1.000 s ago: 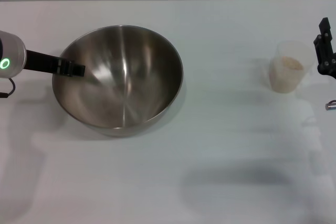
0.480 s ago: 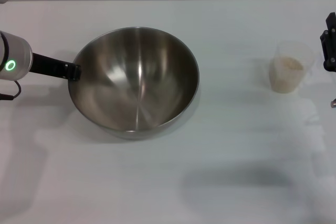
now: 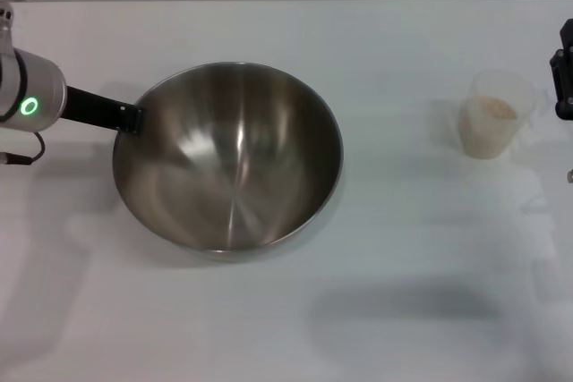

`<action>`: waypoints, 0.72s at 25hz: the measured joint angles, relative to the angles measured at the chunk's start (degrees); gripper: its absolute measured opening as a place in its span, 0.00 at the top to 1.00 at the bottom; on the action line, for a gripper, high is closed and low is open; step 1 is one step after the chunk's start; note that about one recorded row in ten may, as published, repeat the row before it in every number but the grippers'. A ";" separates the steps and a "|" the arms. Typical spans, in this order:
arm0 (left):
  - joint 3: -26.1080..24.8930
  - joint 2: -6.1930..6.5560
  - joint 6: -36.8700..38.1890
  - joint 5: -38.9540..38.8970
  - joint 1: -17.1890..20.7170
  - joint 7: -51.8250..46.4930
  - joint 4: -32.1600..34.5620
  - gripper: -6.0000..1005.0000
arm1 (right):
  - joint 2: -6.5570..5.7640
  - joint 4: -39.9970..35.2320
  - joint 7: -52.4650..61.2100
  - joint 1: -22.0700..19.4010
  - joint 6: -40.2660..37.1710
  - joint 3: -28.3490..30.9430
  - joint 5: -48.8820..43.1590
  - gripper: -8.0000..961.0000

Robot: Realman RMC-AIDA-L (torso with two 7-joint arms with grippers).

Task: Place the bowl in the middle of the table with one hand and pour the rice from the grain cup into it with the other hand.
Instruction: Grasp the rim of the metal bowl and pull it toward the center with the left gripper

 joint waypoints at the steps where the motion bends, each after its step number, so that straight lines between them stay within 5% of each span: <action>1: 0.57 0.02 -0.10 0.06 -0.22 0.16 -0.04 0.95 | 0.00 -0.07 -0.01 0.00 0.00 0.00 0.00 0.41; 18: 2.26 -0.11 3.46 1.44 -2.32 1.28 -0.29 0.95 | 0.00 -0.22 -0.06 0.07 0.26 0.41 0.00 0.41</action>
